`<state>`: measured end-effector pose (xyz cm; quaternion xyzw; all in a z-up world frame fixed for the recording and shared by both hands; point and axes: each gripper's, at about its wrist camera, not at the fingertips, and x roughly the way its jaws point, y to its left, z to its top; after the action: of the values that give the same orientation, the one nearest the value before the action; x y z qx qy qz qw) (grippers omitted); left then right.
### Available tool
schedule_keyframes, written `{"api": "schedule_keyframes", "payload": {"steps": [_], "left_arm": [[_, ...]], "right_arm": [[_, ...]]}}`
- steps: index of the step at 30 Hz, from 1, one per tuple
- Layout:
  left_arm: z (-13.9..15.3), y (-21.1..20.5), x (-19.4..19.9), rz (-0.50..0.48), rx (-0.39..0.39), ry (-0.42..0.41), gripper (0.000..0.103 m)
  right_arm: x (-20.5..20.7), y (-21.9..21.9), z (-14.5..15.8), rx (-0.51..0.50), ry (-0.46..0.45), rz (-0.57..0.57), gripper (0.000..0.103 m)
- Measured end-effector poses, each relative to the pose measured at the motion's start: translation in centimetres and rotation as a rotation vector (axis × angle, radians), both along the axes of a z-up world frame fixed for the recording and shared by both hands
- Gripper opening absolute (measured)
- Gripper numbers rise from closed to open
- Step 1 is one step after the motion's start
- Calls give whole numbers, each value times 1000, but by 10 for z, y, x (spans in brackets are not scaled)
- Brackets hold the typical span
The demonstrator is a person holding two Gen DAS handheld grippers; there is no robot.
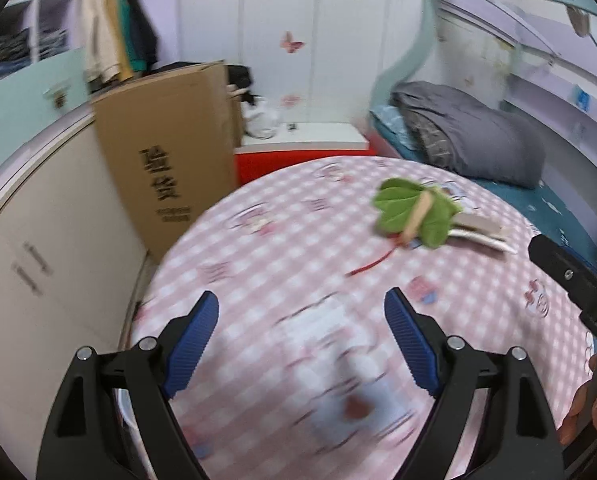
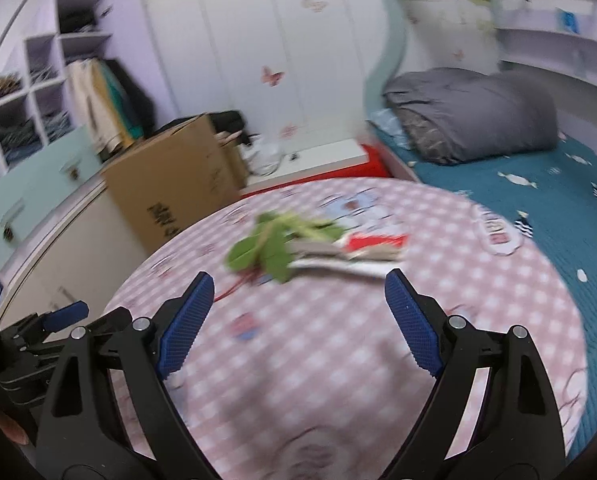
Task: Collect trash
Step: 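Move both open grippers back toward the table, then grasp the green leaf plush with left while right grasps the red string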
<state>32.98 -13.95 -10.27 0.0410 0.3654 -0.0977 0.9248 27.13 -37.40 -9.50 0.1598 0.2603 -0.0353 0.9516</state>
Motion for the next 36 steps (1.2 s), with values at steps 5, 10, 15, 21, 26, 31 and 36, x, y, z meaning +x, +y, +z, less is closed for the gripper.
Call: {"api": "schedule_keyframes", "payload": {"steps": [5,10,15,21,26,31,36], "left_arm": [[0,-51,28,-68,-11,-4,83],[-4,-86,62,-113,-52,34,83],[-13,-118,97,-129,-87,71,83],[-31,-135,121,-129,-88,119,68],[-28,-131,118,-162,-101,108,11],[1,-92,105,-105,-180,17,10],[21,-46,90,-12,-189,-46,9]], "right_arm": [[20,-37,-2,14,-7,-57,86],[47,-63,-5,61,-6,-85,86],[62,-72,-11,98,-2,-80,86],[70,-74,-21,129,23,-51,86],[67,-71,-14,132,9,-38,86],[66,-49,-3,93,5,12,86],[75,-7,7,52,19,114,86]]}}
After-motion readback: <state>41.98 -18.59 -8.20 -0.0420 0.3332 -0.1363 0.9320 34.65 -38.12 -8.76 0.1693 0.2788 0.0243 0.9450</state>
